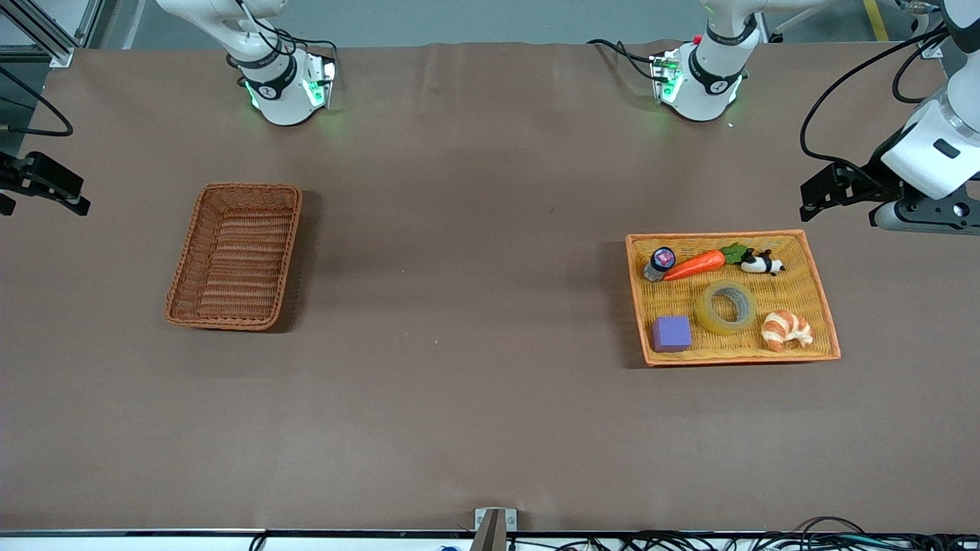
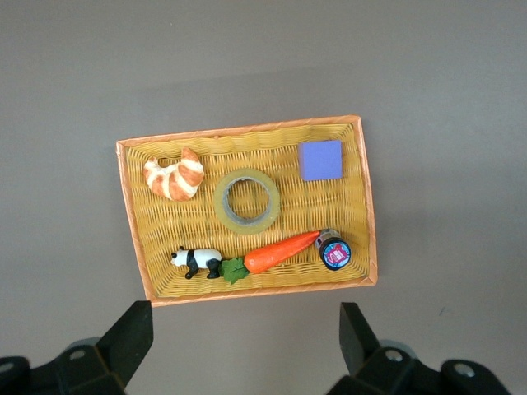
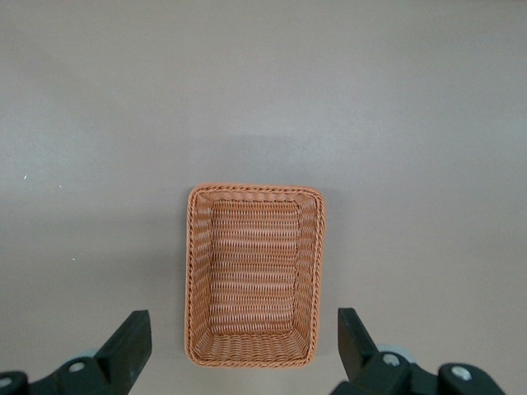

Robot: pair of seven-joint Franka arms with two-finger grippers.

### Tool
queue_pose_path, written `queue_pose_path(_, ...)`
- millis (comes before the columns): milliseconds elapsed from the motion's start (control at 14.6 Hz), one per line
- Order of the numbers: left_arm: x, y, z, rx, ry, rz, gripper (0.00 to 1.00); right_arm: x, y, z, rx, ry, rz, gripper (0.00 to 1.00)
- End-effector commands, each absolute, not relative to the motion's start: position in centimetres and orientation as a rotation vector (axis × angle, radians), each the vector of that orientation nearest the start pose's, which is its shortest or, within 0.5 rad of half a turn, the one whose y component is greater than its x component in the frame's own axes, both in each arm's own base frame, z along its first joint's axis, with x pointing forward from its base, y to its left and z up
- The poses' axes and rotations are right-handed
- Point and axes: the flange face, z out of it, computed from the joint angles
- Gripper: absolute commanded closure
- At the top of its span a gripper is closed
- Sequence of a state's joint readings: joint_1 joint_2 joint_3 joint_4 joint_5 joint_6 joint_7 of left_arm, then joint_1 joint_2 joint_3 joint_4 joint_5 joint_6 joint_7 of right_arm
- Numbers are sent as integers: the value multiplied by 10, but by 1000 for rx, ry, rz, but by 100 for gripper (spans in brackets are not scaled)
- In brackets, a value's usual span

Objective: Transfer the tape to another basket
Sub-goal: 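Move the left gripper over the orange tray toward the tape roll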

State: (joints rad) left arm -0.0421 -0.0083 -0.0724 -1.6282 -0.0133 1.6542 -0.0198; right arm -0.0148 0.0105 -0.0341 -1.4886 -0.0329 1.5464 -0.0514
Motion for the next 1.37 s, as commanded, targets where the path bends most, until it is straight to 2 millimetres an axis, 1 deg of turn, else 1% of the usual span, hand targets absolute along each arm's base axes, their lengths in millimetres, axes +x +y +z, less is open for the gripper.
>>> queue_pose_path(0,550,-65,612,-3130,164,-49,0,553,-31,656,-3160,1,-62,0)
queue_pose_path(206,551,-62,612,-3129,174,-49,0,553,-32,655,-3160,4,-59,0)
queue_pose_path(343,553,-62,608,-3128,164,-37,0,553,-32,655,-3160,6,-59,0)
queue_pose_path(411,554,-58,607,-3119,139,-35,0,553,-33,655,-3159,9,-59,0)
queue_pose_path(549,564,-57,585,-3102,143,22,0,553,-33,655,-3159,9,-59,0)
queue_pose_path(686,569,-53,567,-3111,122,73,0,553,-33,655,-3159,11,-57,0)
queue_pose_path(823,575,-36,547,-3118,76,106,0,553,-34,655,-3159,13,-57,0)
queue_pose_path(891,582,-34,535,-3120,70,88,0,553,-34,655,-3159,13,-57,0)
queue_pose_path(1097,602,-27,489,-3116,53,145,0,553,-33,655,-3159,11,-57,0)
queue_pose_path(1303,623,-26,449,-3112,57,111,0,553,-34,655,-3159,13,-57,0)
